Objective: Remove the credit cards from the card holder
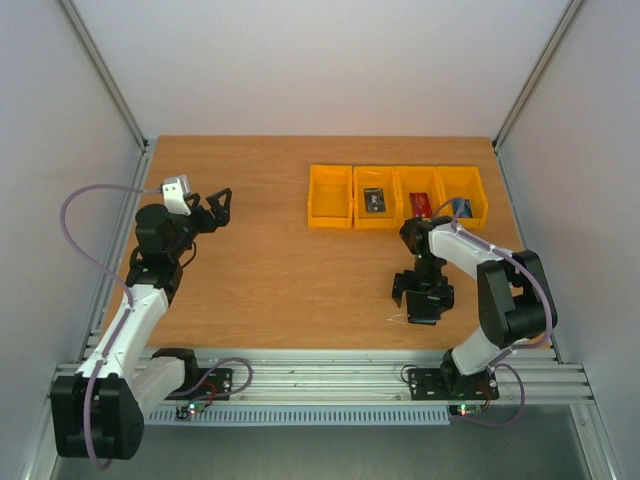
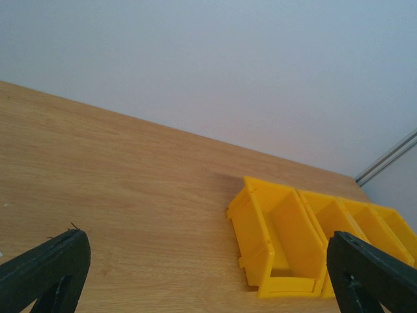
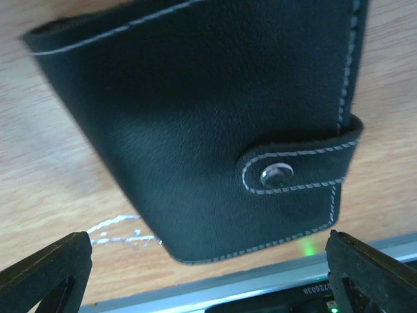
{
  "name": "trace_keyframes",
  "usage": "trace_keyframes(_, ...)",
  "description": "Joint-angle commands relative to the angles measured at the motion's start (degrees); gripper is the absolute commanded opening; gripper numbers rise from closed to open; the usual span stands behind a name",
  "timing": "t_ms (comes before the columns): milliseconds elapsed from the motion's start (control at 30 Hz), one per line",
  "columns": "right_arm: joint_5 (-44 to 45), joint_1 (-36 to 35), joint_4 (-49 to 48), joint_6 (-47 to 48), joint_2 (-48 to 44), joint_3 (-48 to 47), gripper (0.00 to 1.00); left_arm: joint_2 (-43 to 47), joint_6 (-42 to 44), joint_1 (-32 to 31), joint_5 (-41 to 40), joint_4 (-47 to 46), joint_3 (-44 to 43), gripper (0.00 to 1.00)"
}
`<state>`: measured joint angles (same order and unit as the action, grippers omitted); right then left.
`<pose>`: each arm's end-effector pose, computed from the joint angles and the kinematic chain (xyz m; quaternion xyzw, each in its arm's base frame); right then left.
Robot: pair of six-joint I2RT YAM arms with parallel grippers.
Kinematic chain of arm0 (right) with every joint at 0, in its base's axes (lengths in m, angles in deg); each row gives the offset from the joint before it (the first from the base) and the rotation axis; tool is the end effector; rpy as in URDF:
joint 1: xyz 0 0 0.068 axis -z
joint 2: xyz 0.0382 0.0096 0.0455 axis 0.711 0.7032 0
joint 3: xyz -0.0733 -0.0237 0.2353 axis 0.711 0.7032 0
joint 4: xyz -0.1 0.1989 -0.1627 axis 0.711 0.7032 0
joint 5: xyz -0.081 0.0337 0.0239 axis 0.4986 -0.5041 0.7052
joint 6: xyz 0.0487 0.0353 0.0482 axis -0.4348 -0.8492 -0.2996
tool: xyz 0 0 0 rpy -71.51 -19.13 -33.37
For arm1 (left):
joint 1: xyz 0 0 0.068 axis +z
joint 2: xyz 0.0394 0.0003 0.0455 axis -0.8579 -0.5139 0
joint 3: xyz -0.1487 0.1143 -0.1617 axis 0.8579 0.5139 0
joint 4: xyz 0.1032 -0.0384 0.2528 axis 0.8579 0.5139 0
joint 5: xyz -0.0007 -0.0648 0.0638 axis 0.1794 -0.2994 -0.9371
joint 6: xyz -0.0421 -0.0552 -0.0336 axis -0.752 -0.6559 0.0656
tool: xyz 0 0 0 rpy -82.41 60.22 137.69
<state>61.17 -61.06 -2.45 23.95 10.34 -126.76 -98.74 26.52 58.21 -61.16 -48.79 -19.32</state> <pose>0.2192 0.0664 0.1001 0.0998 -0.9843 -0.0088 0.1451 0.2850 -0.0246 0.2483 -0.0478 0.7628 -0.2491 0.5947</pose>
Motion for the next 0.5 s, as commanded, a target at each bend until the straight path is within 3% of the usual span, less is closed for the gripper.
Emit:
trace_keyframes(0,-1.5,1.9,-3.9,-2.5,1.1,2.0,0.98,1.5,0.7,0.1,-0.5,-0.8,1.1,0.99)
trace_keyframes(300,-6.7,2.5,-8.6,-0.8,5.8,1.9,0.99,1.1,0.8,0.1,0.1,-1.5,1.1,0.99)
trace_keyframes(467,-6.7,2.3,-7.5,1.1,7.3,-0.2,0.92,1.0,0.9,0.1,0.0,-1.7,1.3,0.99)
